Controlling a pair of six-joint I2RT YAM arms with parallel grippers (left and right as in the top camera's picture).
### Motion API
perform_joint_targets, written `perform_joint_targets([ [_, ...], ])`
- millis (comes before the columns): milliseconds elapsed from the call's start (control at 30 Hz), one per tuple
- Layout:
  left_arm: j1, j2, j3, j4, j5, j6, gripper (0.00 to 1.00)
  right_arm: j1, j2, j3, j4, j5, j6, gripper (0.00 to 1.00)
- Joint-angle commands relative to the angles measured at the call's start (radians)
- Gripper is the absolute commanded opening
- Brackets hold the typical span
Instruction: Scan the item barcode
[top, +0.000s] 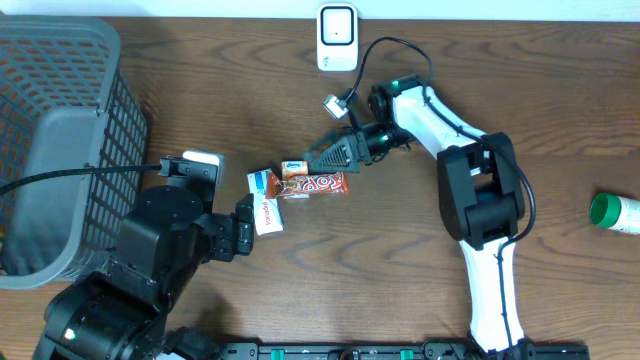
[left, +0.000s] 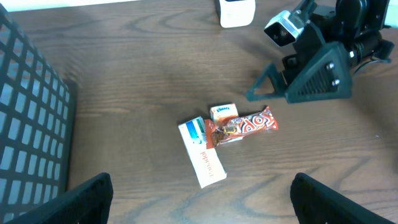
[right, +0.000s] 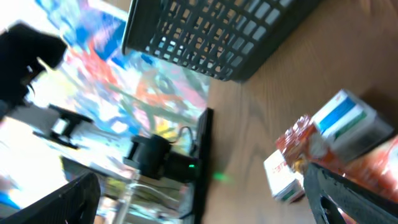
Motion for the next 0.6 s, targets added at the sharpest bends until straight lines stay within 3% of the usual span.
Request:
perform_joint_targets([
  [0,-0.003,-0.004,0.003,-0.002,-0.006,-0.015,0.91,0.028,0.000,0.014,-0.054,0.064,0.096,0.99],
  [200,-0.003,-0.004,0.003,-0.002,-0.006,-0.015,0.91,0.069,-0.059,0.015,-0.011,0.416,0.143,0.96],
  [333,-0.003,-0.004,0.003,-0.002,-0.006,-0.015,0.91,0.072,-0.124,0.015,0.171,0.850,0.490,0.95],
  [400,-0.003,-0.004,0.003,-0.002,-0.006,-0.015,0.91,0.087,-0.178,0.015,0.195,1.039,0.530,0.95],
  [567,-0.003,-0.004,0.003,-0.002,-0.006,-0.015,0.91,0.127,-0.305,0.015,0.196,1.106,0.518,0.94],
])
